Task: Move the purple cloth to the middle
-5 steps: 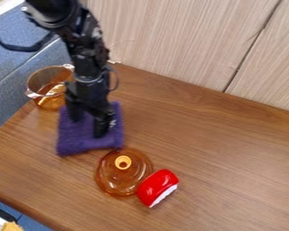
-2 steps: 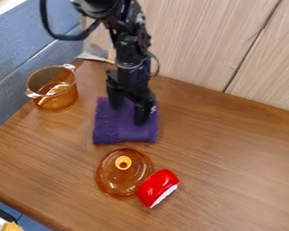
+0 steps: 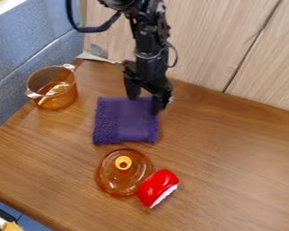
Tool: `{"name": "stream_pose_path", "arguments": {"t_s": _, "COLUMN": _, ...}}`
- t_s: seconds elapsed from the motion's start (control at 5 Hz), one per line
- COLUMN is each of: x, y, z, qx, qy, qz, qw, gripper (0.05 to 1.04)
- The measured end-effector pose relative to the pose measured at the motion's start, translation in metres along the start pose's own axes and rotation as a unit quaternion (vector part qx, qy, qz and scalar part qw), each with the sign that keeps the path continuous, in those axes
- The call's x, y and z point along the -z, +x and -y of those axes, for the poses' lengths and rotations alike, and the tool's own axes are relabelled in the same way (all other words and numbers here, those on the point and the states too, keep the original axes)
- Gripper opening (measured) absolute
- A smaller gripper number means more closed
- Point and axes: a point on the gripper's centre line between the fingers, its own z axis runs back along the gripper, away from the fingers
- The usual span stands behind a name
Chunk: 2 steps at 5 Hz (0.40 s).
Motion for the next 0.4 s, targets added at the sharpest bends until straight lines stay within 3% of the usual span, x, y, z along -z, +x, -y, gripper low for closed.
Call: {"name": "stream_pose_path", "arguments": {"t_s": 0.4, "x": -0.0018, "y": -0.009, "z": 0.0003, "qx": 0.004, "qy": 0.013, "qz": -0.008, "qw": 0.9999, "gripper": 1.0}}
